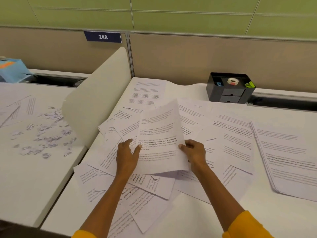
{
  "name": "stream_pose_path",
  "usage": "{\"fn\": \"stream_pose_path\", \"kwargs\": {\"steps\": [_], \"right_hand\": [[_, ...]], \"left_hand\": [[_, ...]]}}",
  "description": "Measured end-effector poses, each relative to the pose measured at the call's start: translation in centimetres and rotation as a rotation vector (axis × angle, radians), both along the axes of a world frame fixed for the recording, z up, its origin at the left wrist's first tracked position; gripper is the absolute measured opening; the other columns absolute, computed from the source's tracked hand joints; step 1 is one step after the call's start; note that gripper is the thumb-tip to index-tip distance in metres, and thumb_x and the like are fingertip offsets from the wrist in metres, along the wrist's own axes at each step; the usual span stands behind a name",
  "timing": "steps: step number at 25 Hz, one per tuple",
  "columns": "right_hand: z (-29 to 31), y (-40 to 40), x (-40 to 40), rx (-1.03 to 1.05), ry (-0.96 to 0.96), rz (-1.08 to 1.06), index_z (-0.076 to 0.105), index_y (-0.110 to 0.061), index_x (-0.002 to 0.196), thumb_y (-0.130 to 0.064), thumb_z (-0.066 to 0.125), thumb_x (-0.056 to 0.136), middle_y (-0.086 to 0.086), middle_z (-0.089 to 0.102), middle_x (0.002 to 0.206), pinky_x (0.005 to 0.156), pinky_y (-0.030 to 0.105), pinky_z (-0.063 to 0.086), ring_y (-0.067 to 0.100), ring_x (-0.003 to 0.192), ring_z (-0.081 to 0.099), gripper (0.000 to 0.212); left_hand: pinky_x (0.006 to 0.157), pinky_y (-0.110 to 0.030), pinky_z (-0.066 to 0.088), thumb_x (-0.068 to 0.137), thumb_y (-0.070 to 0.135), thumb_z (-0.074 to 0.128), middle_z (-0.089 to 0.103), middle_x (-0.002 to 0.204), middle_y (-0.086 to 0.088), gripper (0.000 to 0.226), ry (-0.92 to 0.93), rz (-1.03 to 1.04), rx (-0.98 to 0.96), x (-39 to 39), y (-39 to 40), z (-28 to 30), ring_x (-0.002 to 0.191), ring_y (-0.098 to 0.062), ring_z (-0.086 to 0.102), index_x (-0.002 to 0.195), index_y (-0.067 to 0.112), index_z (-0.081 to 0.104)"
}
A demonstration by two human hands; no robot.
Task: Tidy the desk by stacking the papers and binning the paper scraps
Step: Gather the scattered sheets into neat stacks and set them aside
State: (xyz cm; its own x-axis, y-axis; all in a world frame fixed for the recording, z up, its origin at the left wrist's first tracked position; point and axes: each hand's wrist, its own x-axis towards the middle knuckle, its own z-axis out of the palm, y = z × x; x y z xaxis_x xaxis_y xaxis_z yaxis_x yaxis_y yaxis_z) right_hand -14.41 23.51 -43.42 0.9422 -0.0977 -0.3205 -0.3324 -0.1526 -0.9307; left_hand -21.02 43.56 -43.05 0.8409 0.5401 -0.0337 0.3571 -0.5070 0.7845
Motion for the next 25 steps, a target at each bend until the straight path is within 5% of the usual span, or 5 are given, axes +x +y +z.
{"fn": "stream_pose_path", "kwargs": {"steps": [5, 9, 13, 17, 25], "right_hand": [[-0.1, -0.7, 0.3, 0.148, 0.064, 0.041, 0.069, -0.006, 0.101, -0.008, 0.072, 0.08, 0.01, 0.073, 0.096, 0.084, 0.04, 0.056, 0.028, 0.091, 0.069, 0.021], [-0.5, -0.4, -0.1, 0.167, 0.123, 0.13, 0.068, -0.004, 0.098, -0.008, 0.071, 0.081, 0.011, 0.073, 0.095, 0.081, 0.039, 0.057, 0.028, 0.089, 0.069, 0.018], [-0.2, -0.8, 1.7, -0.278, -0.002, 0.033, 0.062, -0.009, 0.107, -0.031, 0.066, 0.087, 0.014, 0.07, 0.096, 0.069, 0.032, 0.055, 0.022, 0.074, 0.067, 0.03], [0.1, -0.6, 4.2, -0.752, -0.017, 0.069, 0.032, -0.005, 0.138, -0.046, 0.058, 0.088, 0.02, 0.046, 0.131, 0.091, 0.043, 0.045, 0.037, 0.12, 0.048, 0.069], [1.4, 1.3, 6.9, -0.638, 0.121, 0.018, 0.025, -0.007, 0.136, -0.016, 0.078, 0.075, 0.023, 0.046, 0.127, 0.086, 0.041, 0.047, 0.038, 0.112, 0.054, 0.081]], "left_hand": [[0.091, -0.039, 0.048, 0.086, 0.044, 0.06, 0.06, 0.122, -0.009, 0.058, 0.015, 0.104, -0.455, 0.7, 2.4, 0.2, 0.107, -0.026, 0.059, 0.131, 0.008, 0.051], [0.068, -0.038, 0.058, 0.091, 0.016, 0.059, 0.069, 0.106, -0.011, 0.026, -0.03, 0.113, -0.975, 0.8, 2.8, 0.4, 0.09, -0.027, 0.067, 0.117, 0.011, 0.06], [0.061, -0.035, 0.059, 0.092, 0.006, 0.055, 0.07, 0.097, -0.005, 0.024, -0.125, 0.133, -0.966, 0.6, 2.7, 0.9, 0.082, -0.024, 0.066, 0.114, 0.016, 0.06], [0.058, -0.035, 0.058, 0.093, 0.007, 0.054, 0.069, 0.097, -0.005, 0.022, -0.153, 0.179, -0.975, 0.3, 3.3, 1.0, 0.08, -0.024, 0.065, 0.11, 0.019, 0.06], [0.064, -0.041, 0.058, 0.092, 0.006, 0.055, 0.07, 0.095, -0.007, 0.018, -0.149, 0.241, -0.975, 0.1, 3.8, 0.6, 0.081, -0.026, 0.066, 0.103, 0.018, 0.063]]}}
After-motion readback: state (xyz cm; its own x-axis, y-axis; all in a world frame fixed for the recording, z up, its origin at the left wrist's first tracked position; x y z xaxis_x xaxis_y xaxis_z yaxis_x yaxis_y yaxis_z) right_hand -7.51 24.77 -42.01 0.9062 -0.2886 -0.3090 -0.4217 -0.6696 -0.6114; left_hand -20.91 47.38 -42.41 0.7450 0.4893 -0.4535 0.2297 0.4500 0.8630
